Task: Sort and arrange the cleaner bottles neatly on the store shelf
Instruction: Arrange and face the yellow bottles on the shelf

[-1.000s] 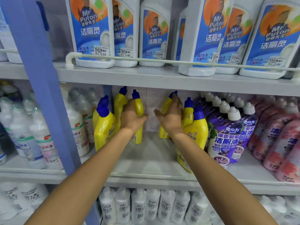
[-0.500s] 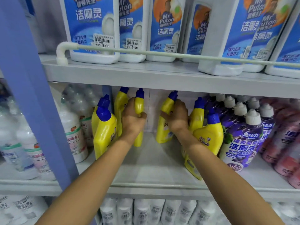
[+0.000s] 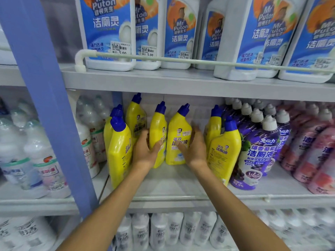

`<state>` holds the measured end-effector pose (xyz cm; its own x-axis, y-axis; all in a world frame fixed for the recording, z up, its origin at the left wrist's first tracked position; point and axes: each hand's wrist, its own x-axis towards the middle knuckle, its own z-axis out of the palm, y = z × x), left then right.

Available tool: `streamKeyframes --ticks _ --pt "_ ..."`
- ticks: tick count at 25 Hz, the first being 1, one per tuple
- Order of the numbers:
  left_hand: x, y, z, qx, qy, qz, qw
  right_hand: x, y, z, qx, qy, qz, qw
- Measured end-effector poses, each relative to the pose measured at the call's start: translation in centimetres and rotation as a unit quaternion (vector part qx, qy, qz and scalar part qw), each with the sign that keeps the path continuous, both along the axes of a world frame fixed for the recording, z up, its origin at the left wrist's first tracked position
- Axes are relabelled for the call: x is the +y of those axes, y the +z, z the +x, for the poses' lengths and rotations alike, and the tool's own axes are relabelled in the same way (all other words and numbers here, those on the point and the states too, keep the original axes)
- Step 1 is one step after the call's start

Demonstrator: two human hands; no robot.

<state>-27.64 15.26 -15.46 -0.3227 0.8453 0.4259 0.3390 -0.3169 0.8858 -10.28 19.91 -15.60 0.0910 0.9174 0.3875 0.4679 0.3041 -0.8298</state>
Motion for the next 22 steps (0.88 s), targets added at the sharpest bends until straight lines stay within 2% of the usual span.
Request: streamKeyframes --ticks 2,5,10,17,22 --pt "-0.1 -0.4 0.1 -0.041 -0.016 0.016 0.999 -0.1 -0.4 -0.1 0.026 -0.015 -0.036 0.999" --pt "-0.5 -1.6 0.7 -0.073 0.020 0.054 0.996 -0.6 -0.6 -0.5 0.036 -0.011 -0.055 0.998" --pt "0.5 -2.5 0.0 -0.043 0.043 0.038 0.997 0.7 -1.2 -0.4 0.006 -0.039 -0.024 0.999" --pt "1.4 -3.3 -0.1 0.047 0.083 -0.030 0.995 2.2 -2.0 -0.3 0.042 0.011 -0.046 0.998" --pt "3.5 -2.5 -0.9 0.074 0.088 -0.044 0.992 4.5 -1.9 -0.3 -0.024 0.010 -0.063 0.998"
